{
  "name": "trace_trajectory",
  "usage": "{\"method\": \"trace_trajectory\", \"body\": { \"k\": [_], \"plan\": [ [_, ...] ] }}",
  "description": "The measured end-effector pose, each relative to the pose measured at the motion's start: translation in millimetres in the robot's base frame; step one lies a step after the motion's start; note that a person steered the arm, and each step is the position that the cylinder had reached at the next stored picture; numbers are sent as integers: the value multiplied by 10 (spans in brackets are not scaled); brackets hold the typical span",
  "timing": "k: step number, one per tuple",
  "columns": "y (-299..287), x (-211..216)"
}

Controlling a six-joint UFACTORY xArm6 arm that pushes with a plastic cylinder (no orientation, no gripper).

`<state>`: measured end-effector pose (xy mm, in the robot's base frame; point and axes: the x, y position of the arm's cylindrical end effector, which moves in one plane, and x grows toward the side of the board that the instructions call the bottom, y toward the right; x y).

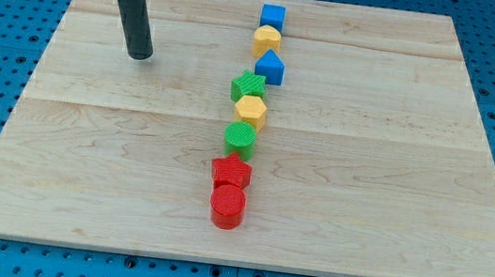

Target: Move your arm to the left of the triangle

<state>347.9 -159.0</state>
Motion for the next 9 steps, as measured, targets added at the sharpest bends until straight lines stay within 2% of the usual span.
{"method": "trace_trajectory", "body": {
  "k": [5, 6, 7, 9],
  "plan": [
    [0, -53],
    [-290, 291],
    [-498, 352],
    [-381, 359]
  ]
}}
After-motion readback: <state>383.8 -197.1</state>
